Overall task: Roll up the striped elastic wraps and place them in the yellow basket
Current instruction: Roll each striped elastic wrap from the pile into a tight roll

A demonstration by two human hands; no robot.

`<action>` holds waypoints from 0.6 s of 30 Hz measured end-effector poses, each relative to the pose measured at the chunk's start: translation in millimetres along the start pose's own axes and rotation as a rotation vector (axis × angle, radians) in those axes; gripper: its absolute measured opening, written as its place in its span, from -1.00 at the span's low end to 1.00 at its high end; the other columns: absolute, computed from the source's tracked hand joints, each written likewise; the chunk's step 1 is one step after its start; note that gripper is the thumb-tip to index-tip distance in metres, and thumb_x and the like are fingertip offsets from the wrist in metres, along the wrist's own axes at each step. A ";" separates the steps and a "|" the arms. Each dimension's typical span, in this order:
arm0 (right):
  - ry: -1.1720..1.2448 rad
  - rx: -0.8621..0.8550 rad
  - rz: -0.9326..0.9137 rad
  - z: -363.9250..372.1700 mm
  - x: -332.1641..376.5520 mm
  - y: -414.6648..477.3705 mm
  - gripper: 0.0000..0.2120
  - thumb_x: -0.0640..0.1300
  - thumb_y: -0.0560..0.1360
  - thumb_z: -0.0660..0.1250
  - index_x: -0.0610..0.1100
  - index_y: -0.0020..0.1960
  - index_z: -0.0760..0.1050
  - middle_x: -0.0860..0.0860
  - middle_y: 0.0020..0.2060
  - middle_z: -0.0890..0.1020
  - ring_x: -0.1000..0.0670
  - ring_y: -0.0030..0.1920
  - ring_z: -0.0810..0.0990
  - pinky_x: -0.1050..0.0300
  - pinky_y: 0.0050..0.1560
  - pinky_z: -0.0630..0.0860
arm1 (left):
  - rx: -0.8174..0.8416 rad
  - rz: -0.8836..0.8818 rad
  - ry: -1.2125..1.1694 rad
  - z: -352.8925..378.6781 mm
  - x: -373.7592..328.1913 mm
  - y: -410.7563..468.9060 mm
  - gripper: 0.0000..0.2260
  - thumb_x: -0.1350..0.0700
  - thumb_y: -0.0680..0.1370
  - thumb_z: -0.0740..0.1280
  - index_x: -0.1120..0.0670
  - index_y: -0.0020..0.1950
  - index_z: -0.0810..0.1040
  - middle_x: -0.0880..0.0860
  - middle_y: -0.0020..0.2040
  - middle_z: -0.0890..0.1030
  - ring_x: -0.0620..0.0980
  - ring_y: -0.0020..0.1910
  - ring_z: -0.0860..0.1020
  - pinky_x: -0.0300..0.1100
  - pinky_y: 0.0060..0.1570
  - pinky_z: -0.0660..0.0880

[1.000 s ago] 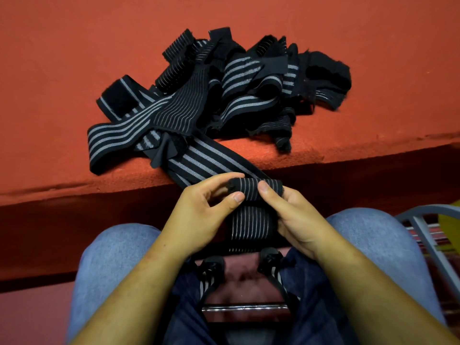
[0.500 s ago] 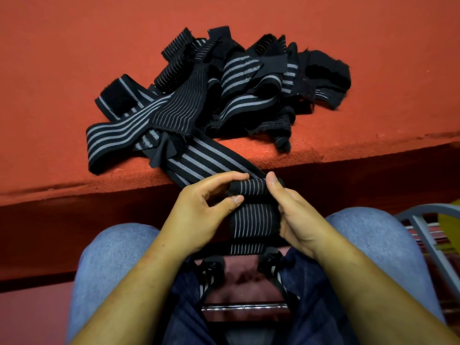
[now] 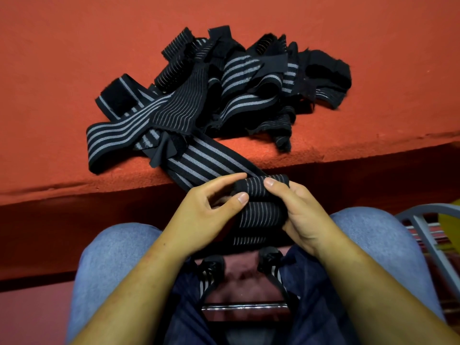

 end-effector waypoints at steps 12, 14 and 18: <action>-0.024 0.047 -0.018 -1.0 -3.0 1.7 -0.59 -0.07 0.46 0.41 -0.28 0.22 0.56 -0.17 0.00 0.68 -0.12 0.04 0.67 -0.02 0.07 0.62 | -0.006 -0.073 -0.126 -2.5 14.1 2.4 -0.70 -0.02 0.57 0.47 -0.13 0.30 0.63 0.20 0.06 0.71 -0.10 0.02 0.66 -0.13 0.09 0.59; -0.035 0.059 -0.001 -0.1 -4.5 1.2 -0.61 0.00 0.48 0.44 -0.22 0.21 0.60 -0.18 0.03 0.69 -0.14 0.07 0.68 -0.09 0.15 0.61 | -0.014 -0.068 -0.143 -2.8 13.5 1.7 -0.66 0.03 0.54 0.48 -0.06 0.33 0.62 0.13 0.06 0.74 -0.02 0.11 0.70 -0.20 0.18 0.58; -0.101 0.045 -0.007 1.3 -4.7 1.2 -0.55 0.20 0.43 0.53 -0.12 0.12 0.67 -0.26 0.09 0.70 -0.17 0.10 0.68 -0.29 0.32 0.53 | -0.003 -0.052 -0.139 -0.7 13.5 1.6 -0.54 0.05 0.49 0.48 0.02 0.39 0.59 -0.03 0.12 0.75 -0.07 0.20 0.68 -0.20 0.26 0.55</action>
Point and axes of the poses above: each hand's wrist, its own y-axis towards the middle knuckle, its own z-axis out of the palm, x = y × z, the point moved 5 cm from there along y, towards the middle knuckle
